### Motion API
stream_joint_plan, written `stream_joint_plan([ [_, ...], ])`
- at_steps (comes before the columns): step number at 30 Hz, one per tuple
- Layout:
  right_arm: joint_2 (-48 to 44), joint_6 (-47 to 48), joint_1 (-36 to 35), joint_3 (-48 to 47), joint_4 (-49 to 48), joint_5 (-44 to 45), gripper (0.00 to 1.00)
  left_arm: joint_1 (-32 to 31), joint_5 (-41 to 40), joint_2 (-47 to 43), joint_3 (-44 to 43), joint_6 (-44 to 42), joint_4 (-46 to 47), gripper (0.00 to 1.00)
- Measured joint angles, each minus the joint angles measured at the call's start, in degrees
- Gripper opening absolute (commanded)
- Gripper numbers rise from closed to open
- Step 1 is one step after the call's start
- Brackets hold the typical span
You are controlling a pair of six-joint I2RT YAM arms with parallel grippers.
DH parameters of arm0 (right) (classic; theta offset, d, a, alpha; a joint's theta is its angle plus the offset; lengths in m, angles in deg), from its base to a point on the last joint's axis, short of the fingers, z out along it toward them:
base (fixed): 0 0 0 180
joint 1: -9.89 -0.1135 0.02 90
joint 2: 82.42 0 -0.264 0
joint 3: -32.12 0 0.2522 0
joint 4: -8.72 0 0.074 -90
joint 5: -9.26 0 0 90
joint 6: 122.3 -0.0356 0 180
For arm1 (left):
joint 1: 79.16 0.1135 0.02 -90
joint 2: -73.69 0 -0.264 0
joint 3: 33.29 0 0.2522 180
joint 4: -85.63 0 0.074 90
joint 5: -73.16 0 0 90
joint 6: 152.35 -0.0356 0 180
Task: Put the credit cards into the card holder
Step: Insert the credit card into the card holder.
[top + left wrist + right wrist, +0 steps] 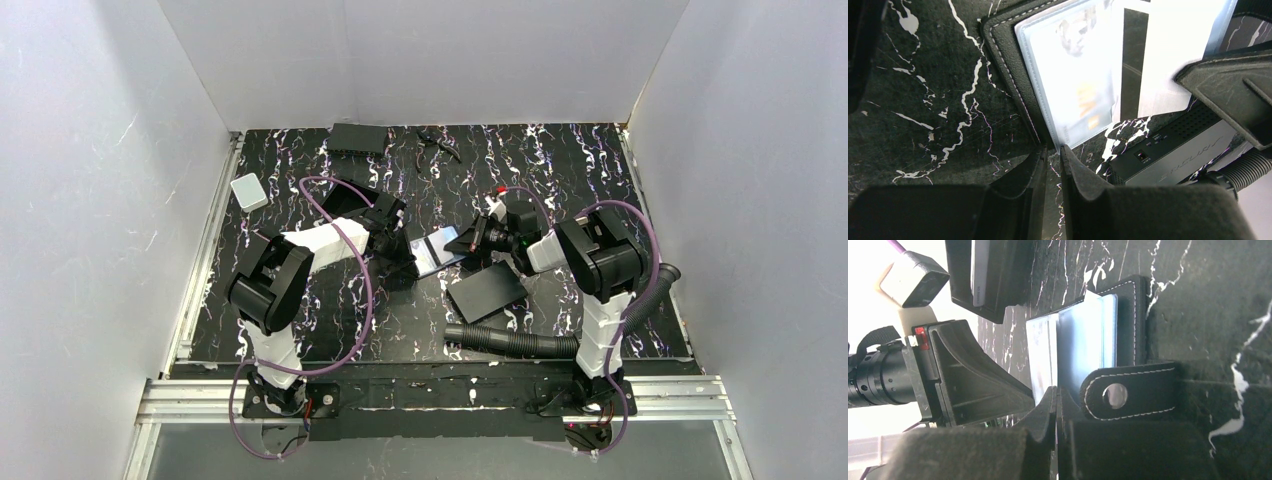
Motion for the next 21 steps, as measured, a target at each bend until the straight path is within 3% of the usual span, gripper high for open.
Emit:
stream_joint_plan([
  [17, 5.0, 3.2, 0.4, -6.2, 0.5, -6.9, 0.01, 0.0, 0.0, 0.0, 0.0, -0.1, 0.1, 0.14],
  [21, 5.0, 5.9, 1.1, -7.2, 2.7, -8.0, 0.01, 0.0, 0.0, 0.0, 0.0, -0.4, 0.0, 0.18],
])
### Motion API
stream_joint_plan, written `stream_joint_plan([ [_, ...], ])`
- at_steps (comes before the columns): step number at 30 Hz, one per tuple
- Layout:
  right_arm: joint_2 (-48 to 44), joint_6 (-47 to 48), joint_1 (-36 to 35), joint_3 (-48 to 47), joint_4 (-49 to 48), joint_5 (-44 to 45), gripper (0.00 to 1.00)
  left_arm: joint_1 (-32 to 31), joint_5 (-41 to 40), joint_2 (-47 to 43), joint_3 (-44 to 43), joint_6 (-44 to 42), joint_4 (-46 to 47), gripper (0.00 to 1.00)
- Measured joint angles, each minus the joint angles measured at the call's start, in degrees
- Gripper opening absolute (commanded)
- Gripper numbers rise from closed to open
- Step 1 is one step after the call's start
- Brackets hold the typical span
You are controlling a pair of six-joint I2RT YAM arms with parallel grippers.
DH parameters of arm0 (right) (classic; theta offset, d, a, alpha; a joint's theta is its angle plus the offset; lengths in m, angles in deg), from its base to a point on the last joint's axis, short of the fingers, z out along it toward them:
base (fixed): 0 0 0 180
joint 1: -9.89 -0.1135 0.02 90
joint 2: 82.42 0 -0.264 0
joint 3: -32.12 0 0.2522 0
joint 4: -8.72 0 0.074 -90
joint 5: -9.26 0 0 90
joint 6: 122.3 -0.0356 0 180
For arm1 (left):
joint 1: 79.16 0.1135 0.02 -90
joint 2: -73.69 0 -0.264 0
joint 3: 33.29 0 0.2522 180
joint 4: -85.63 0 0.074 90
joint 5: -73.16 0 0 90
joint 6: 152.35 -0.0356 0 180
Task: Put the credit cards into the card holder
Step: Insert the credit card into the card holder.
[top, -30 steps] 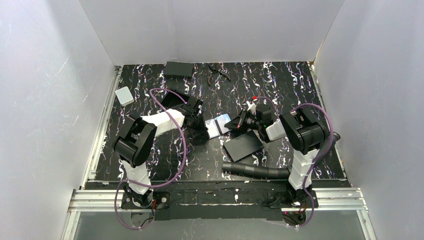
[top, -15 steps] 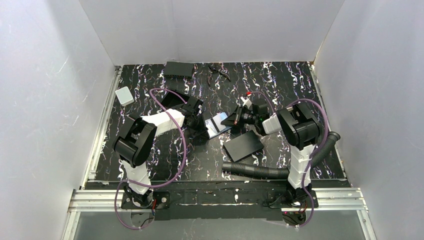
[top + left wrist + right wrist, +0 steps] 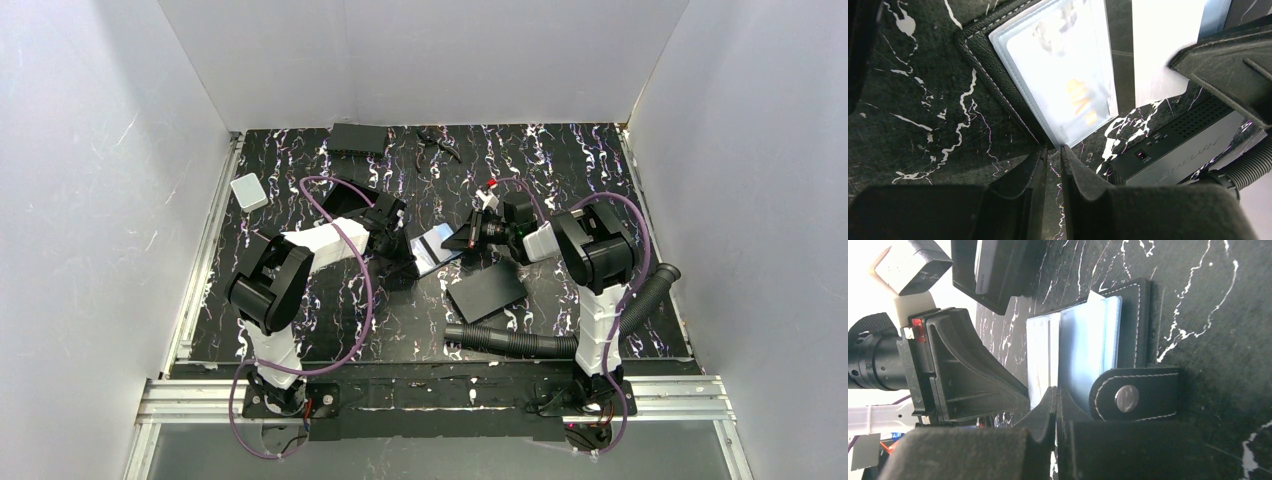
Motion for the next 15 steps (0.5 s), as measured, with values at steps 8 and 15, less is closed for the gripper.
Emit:
stream_joint_plan([
  [8, 0.0, 5.6, 0.4, -2.4, 4.5, -1.7, 0.01, -0.2, 0.1, 0.0, -1.0, -2.2, -1.0, 0.23],
  [15, 0.0, 11.7, 0.4, -6.1, 11.5, -2.2, 0.01, 0.0, -0.4, 1.4, -3.4, -4.3, -3.4, 0.30],
])
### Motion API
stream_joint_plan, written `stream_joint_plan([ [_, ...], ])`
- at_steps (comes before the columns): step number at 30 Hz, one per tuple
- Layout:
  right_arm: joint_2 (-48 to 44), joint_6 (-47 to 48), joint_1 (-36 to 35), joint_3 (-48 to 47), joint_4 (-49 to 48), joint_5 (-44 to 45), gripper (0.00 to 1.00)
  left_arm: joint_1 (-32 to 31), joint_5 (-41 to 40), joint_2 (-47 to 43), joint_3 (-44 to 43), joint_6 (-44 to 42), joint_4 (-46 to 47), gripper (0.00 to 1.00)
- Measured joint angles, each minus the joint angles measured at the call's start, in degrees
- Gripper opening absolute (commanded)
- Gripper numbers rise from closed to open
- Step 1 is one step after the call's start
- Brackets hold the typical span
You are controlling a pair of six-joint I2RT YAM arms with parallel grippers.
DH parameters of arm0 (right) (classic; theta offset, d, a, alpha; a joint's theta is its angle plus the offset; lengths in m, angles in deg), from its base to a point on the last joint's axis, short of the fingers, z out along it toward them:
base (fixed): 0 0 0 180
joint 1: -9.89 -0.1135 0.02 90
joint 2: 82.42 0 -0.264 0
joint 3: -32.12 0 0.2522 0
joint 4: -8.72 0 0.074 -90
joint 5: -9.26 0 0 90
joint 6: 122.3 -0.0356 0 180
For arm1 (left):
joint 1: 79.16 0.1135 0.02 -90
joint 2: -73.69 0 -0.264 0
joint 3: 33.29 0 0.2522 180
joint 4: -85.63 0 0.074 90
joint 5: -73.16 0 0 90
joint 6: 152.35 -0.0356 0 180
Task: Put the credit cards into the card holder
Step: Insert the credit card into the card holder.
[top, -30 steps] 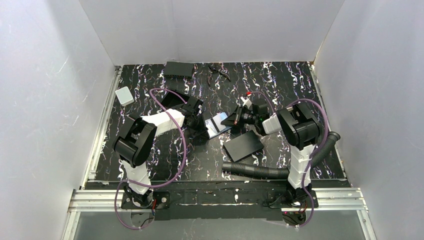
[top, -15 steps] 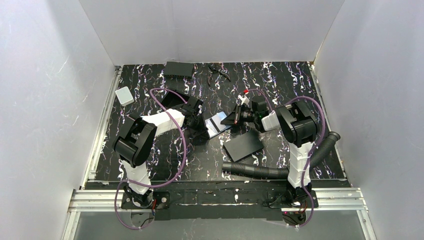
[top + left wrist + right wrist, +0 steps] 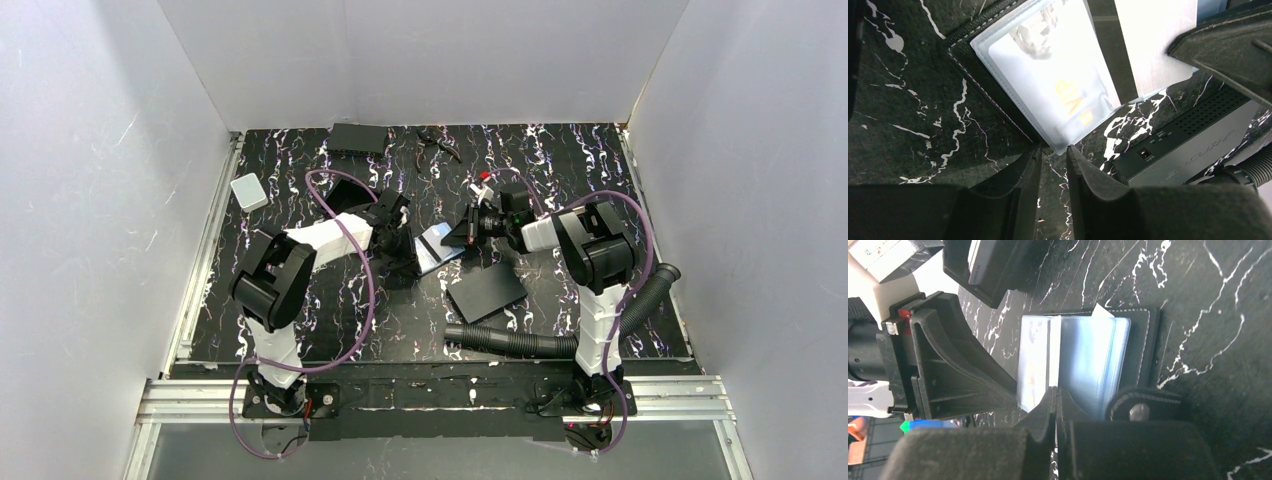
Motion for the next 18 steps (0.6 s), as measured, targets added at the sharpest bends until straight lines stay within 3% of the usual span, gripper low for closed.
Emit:
stream_joint_plan([
  [3, 0.0, 3.1, 0.0, -1.9, 3.4, -0.3, 0.01, 0.8, 0.4, 0.0, -0.1, -0.5, 0.2, 0.32],
  [9, 0.0, 8.1, 0.0, -4.9, 9.0, -1.1, 0.01, 2.6, 0.8, 1.5, -2.3, -1.9, -1.3, 0.25],
  [18, 0.2, 6.2, -0.8, -5.1, 8.2, -1.0, 0.01, 3.0, 2.1, 1.7, -1.9, -2.1, -1.0, 0.23],
])
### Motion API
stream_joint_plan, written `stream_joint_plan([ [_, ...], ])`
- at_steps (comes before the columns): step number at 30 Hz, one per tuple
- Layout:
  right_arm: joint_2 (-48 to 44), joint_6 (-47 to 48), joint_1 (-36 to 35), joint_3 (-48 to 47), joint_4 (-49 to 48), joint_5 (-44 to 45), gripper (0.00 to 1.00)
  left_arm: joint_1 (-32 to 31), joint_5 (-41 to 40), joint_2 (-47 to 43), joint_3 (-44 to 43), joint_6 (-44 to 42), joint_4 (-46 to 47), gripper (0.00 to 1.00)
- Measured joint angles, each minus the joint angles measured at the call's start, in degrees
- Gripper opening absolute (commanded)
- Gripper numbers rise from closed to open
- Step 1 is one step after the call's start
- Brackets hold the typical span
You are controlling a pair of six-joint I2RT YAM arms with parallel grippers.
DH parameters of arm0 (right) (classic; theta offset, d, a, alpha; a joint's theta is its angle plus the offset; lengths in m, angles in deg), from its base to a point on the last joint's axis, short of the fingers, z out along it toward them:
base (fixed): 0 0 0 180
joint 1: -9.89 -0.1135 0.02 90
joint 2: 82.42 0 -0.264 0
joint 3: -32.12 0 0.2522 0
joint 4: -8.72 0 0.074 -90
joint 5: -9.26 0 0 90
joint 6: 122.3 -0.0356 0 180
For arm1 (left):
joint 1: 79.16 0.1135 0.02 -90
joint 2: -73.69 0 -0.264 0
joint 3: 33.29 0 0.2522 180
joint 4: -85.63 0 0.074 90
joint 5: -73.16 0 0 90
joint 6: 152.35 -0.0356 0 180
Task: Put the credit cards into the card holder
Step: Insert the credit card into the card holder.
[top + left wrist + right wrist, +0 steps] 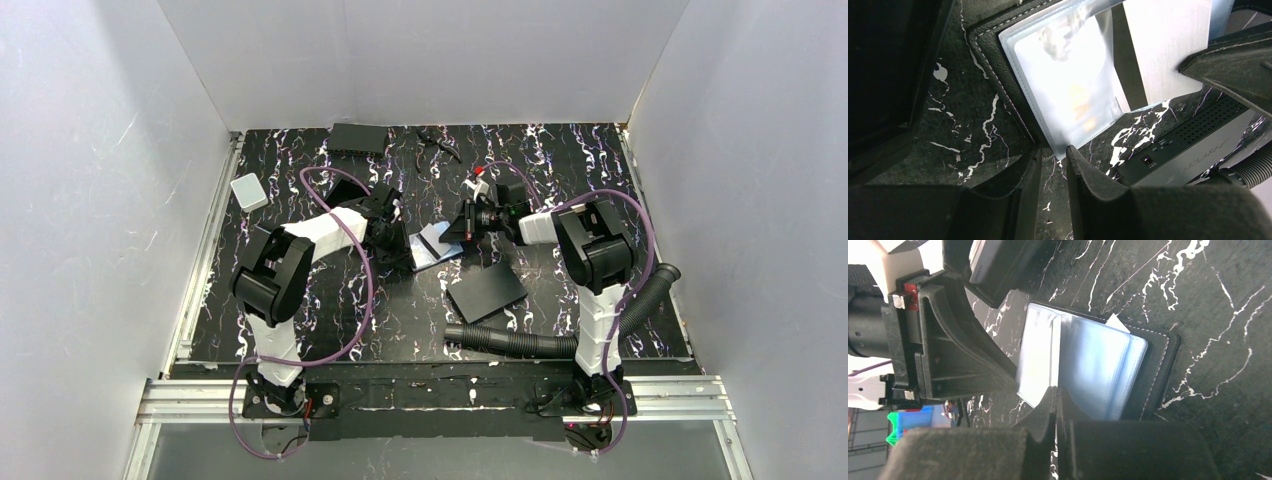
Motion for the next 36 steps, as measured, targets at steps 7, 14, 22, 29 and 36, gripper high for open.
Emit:
stream_joint_plan([
  [7, 3.2, -7.8, -0.2, 0.2, -7.7, -0.8, 0.01, 0.1, 0.2, 0.0, 0.4, 0.0, 0.5, 0.21],
  [14, 4.0, -16.0, -0.2, 2.9, -16.6, -1.2, 0.01, 0.2, 0.4, -0.2, 0.8, 0.0, 1.0, 0.20],
  [22, 4.7, -19.4, -0.2, 5.3, -22.7, -0.4, 0.01, 0.2, 0.5, -0.2, 0.9, -0.2, 1.0, 0.20],
  [29, 4.7, -20.3, -0.7, 6.1, -24.4, 0.5, 0.01, 0.4, 1.0, -0.3, 1.0, -0.3, 1.2, 0.24],
  [36, 4.7, -21.9, -0.9, 8.4, -26.7, 1.4, 0.01, 0.4, 2.8, -1.2, 2.2, -0.6, 3.1, 0.37],
])
